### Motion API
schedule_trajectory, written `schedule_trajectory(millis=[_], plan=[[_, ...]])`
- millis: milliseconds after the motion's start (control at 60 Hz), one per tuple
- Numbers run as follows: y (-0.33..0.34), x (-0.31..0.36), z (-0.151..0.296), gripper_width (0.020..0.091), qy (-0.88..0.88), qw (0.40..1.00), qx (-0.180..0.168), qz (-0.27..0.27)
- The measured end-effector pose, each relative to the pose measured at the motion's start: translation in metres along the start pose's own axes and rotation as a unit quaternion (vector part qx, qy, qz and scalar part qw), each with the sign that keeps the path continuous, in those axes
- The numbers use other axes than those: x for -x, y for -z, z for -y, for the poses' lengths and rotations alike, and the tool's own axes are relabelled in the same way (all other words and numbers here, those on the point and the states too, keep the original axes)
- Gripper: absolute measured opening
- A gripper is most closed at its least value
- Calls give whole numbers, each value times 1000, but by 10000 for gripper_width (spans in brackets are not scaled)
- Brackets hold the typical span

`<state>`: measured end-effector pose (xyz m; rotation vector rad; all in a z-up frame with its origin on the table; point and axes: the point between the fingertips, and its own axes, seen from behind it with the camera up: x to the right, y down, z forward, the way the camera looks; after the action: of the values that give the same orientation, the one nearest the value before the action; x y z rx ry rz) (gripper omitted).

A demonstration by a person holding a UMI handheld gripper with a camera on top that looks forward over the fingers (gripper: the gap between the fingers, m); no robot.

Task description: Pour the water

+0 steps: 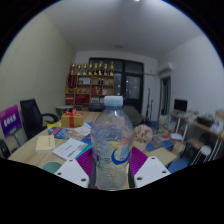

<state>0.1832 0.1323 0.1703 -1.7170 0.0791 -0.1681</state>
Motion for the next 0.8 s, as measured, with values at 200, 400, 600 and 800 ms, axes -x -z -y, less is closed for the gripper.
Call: schedule_trajectory(millis=[200,400,600,800], plan=[[-21,15,-40,452,-43,998,-16,44],[-25,21,-85,465,-25,996,7,85],[-29,25,-85,583,-5,996,-4,87],[-2,10,-87,845,-22,993,77,92]])
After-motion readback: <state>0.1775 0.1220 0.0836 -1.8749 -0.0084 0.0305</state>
